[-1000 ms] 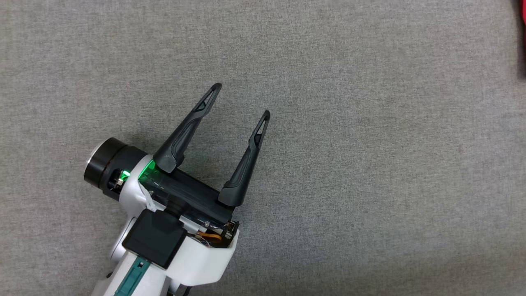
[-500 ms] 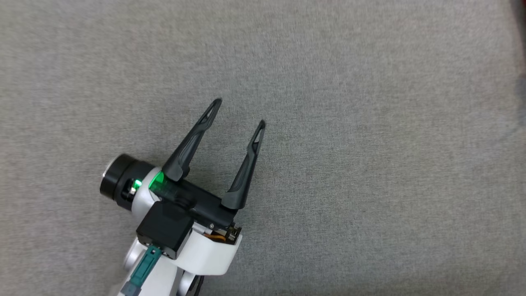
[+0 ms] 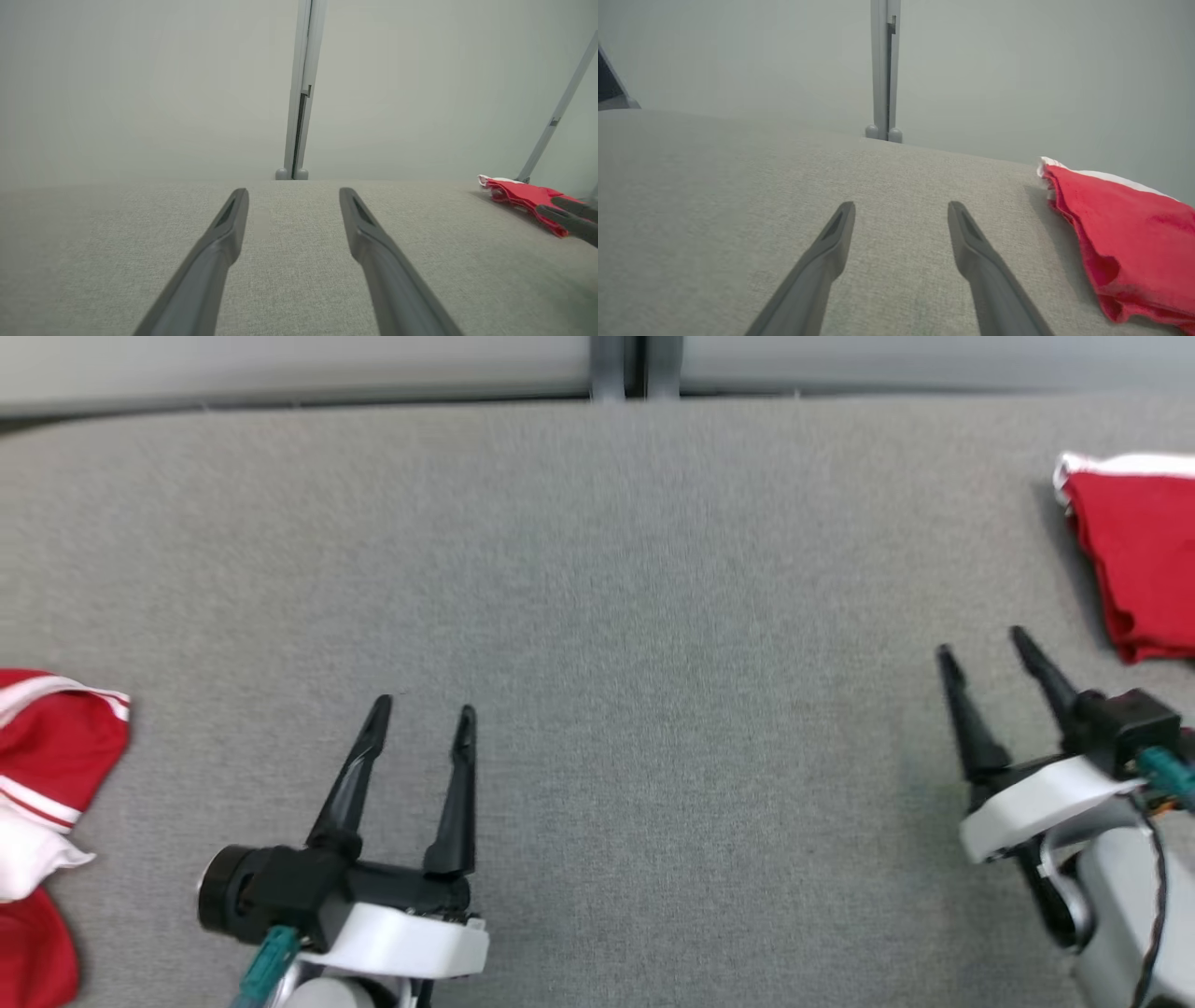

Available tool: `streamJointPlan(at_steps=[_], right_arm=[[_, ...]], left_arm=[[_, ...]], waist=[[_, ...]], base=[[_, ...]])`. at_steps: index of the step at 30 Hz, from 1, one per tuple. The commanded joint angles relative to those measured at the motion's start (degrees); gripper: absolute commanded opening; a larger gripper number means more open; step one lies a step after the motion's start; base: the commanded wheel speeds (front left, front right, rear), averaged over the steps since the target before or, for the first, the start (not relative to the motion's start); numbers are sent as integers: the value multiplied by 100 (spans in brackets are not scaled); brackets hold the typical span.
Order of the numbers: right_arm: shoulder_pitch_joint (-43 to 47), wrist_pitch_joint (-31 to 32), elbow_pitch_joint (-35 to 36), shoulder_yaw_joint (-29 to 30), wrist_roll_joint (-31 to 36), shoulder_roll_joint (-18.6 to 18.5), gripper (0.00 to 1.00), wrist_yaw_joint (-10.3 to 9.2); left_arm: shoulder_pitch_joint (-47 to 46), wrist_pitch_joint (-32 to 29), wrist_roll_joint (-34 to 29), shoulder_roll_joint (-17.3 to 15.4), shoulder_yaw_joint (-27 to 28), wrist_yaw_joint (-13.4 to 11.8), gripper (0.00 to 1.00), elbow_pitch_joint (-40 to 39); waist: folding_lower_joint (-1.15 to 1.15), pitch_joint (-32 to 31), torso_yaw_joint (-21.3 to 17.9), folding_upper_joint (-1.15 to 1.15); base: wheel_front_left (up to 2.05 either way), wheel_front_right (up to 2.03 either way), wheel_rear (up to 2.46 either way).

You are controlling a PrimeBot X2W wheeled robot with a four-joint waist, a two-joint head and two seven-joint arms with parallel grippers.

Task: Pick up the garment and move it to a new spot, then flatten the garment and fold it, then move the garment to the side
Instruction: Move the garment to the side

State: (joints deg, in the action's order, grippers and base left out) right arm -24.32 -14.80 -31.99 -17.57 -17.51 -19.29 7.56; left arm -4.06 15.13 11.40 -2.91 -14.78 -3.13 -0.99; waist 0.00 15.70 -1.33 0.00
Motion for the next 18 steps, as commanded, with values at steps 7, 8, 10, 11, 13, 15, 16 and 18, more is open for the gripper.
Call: streamJointPlan(at_steps=[7,8,10,11,13,15,16,18], right_arm=[[1052,-45,1359,426,653,711,100,-15],[1210,-44,1524,504,736,779,100,-15],[1491,-46,1853,612,873,925,100,-15],[1614,-45,2008,664,926,998,100,-14],[1894,-44,2248,727,993,1095,100,-14],[2168,-45,2408,835,985,1166,100,-15],[2300,-45,2485,889,993,1194,100,-15],[2553,-45,2612,973,966,1245,100,-14]], left_arm=[[520,1,180,-11,380,98,100,-489],[604,0,149,-10,405,108,100,-488],[760,0,124,-9,466,115,100,-455],[831,0,123,-9,487,113,100,-418],[965,0,51,-9,517,108,100,-317],[1085,1,-51,-7,508,93,100,-225],[1152,1,-152,-8,493,70,100,-175],[1282,1,-192,-9,465,4,100,-137]], waist=[[0,-871,143,0],[0,-937,164,0],[0,-1061,192,0],[0,-1115,199,0],[0,-1232,213,0],[0,-1357,233,0],[0,-1425,246,0],[0,-1514,258,0]], base=[[0,0,0],[0,0,0],[0,0,0],[0,0,0],[0,0,0],[0,0,0],[0,0,0],[0,0,0]])
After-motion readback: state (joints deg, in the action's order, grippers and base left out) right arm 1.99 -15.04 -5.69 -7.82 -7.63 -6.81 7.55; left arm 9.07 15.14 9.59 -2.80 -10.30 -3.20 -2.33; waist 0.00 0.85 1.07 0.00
